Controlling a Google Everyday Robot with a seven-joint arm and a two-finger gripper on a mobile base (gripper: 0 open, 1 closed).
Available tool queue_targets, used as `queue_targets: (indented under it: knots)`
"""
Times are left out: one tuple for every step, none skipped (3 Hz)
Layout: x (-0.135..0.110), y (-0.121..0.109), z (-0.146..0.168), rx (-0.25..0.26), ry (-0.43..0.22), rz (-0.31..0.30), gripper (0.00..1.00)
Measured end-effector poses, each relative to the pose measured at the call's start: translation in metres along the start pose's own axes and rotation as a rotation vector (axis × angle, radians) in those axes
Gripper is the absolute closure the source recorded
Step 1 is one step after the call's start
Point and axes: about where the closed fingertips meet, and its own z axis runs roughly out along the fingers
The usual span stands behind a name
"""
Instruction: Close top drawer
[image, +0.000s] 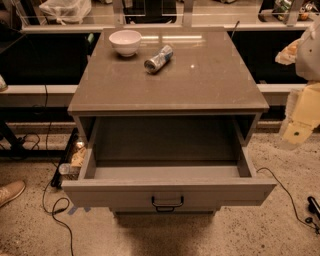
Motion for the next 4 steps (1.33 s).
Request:
queue_targets:
  knots:
    - [0.000, 0.000, 0.000, 0.000, 0.000, 0.000, 0.00]
    - [0.010, 0.006, 0.026, -0.028, -0.030, 0.092, 0.00]
    - [0.026, 0.019, 0.066, -0.083, -0.074, 0.231, 0.00]
    - [0.043, 0.034, 0.106, -0.126, -0.086, 0.403, 0.00]
